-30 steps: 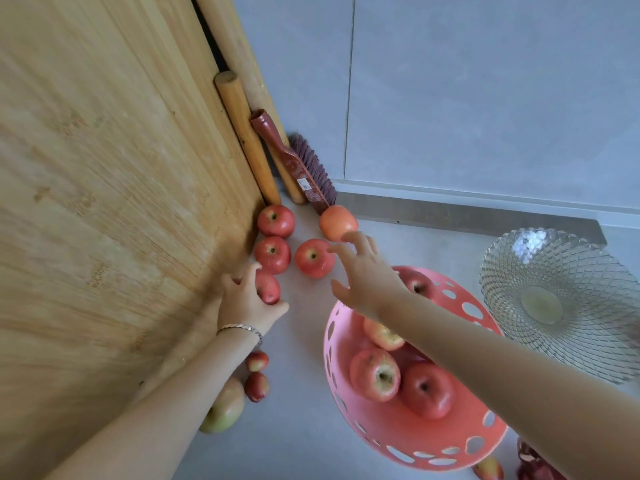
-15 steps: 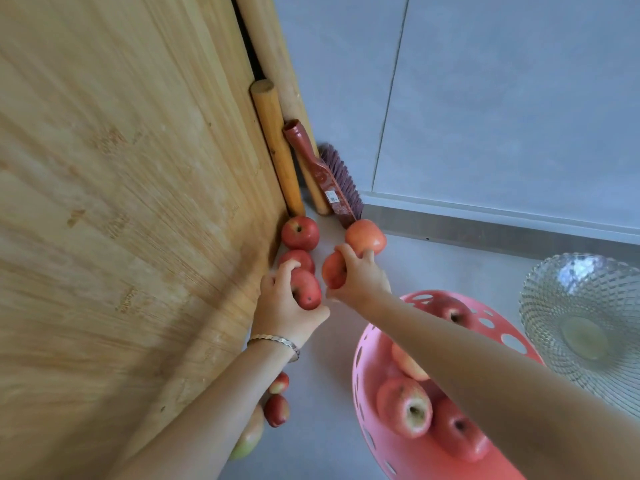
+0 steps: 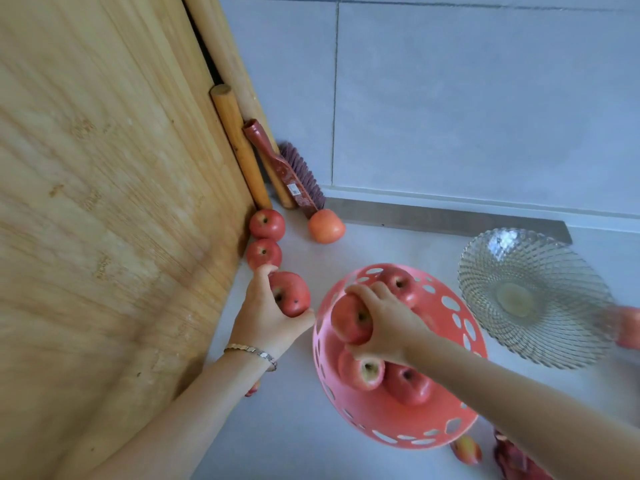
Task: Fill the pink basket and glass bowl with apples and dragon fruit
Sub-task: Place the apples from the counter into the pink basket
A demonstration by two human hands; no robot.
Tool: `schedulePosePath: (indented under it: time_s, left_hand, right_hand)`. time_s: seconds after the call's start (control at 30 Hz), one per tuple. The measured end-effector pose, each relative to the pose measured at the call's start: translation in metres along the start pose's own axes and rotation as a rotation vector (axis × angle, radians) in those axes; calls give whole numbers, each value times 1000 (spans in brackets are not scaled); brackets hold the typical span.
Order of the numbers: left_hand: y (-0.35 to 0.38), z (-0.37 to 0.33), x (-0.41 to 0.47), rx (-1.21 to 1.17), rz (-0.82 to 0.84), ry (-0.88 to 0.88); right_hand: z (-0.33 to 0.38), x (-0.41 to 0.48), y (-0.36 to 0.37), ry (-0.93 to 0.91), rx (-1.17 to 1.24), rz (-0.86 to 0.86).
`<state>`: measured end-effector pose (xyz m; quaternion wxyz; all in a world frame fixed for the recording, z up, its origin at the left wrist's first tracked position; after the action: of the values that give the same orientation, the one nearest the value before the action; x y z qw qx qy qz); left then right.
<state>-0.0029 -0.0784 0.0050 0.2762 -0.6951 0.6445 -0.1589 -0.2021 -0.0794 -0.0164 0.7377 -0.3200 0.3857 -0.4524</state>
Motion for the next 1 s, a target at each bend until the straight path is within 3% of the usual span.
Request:
schedulePosePath:
  time_s: [0.3, 0.43, 0.6, 0.8, 0.9, 1.0]
  left_hand:
    - [-3, -8, -25, 45, 61, 51]
    - [-2, -11, -31, 45, 105, 55]
    - [14, -34, -39, 0, 269, 170]
    - [26, -39, -23, -77, 506, 184]
    - [38, -23, -9, 255, 389, 310]
    - [58, -10, -8, 581, 329, 416]
  right_hand:
    - [8, 12, 26, -15, -75, 84]
    - [9, -3, 12, -88, 107, -4]
    - [27, -29, -12, -333, 235, -81]
    - [-2, -36, -25, -225, 240, -213]
    - [-20, -26, -32, -123, 358, -333]
    - [-24, -12, -37, -66, 382, -310]
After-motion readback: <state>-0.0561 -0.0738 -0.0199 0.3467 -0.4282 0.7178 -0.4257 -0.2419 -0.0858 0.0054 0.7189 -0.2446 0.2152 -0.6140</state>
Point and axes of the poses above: each hand's wrist, its own x-axis towards the middle knuckle, its own y-axis out of the palm, z = x × y, the point moved 1 cm from there along x, towards the middle knuckle
